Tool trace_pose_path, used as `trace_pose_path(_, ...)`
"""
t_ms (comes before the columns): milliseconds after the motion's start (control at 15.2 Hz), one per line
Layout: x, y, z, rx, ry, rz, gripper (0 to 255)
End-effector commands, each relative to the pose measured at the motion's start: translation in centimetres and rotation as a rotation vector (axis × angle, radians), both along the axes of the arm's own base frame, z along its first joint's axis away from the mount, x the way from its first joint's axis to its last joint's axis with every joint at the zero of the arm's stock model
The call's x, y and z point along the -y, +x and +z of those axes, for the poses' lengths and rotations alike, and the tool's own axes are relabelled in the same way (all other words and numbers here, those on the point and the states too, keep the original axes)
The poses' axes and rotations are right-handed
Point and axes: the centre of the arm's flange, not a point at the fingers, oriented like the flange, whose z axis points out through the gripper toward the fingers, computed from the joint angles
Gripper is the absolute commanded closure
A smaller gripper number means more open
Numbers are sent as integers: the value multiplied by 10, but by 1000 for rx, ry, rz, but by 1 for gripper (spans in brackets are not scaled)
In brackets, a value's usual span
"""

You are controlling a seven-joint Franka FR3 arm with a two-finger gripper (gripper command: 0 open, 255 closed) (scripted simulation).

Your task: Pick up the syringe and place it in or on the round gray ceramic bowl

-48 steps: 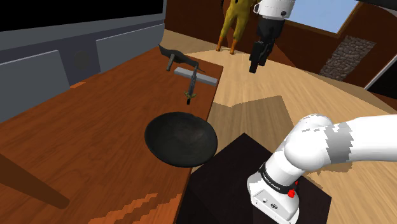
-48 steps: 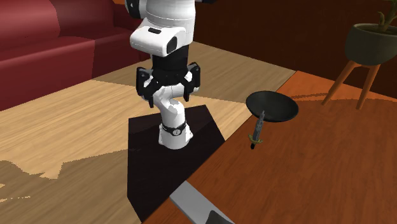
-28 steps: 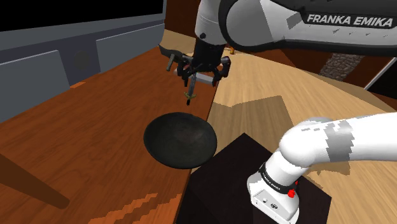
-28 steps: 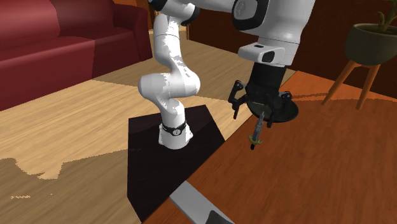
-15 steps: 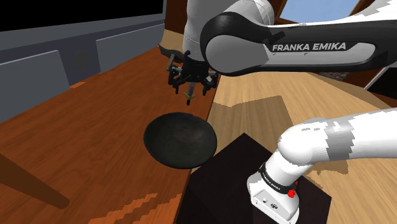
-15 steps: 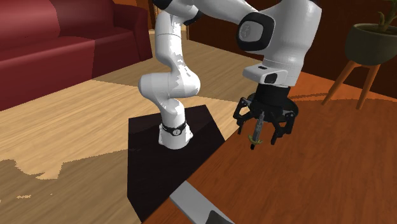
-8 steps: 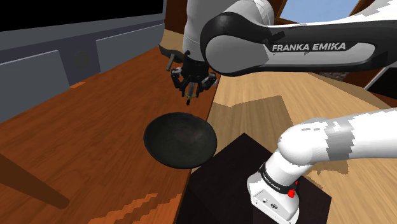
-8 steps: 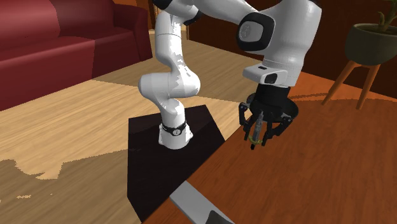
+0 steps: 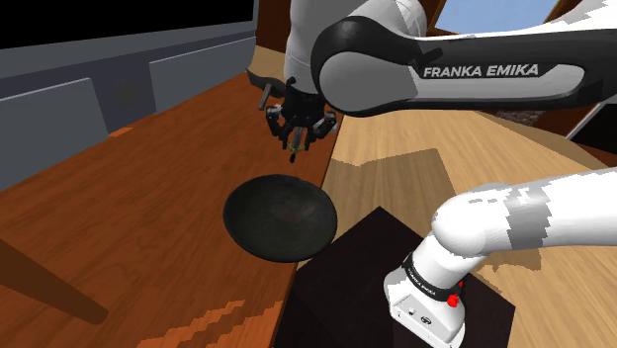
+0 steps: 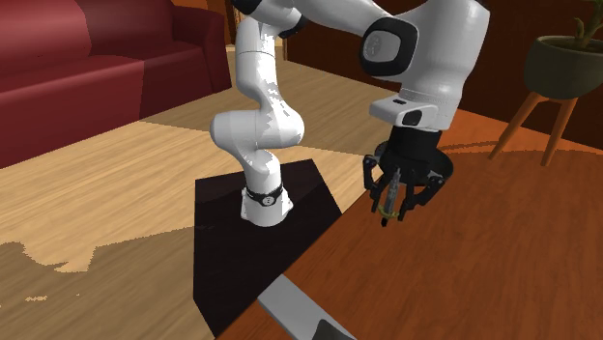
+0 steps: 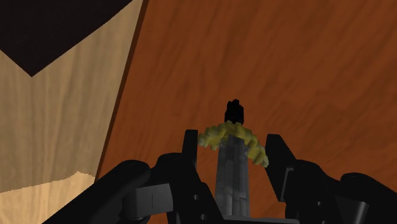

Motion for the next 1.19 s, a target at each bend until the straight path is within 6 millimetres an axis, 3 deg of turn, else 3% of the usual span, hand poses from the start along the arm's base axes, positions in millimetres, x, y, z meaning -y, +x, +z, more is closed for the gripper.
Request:
trace_pose_path(0, 0, 0, 8, 0, 0, 0, 255)
trace_pose_path(1122, 0, 0, 98, 0, 0, 0, 255)
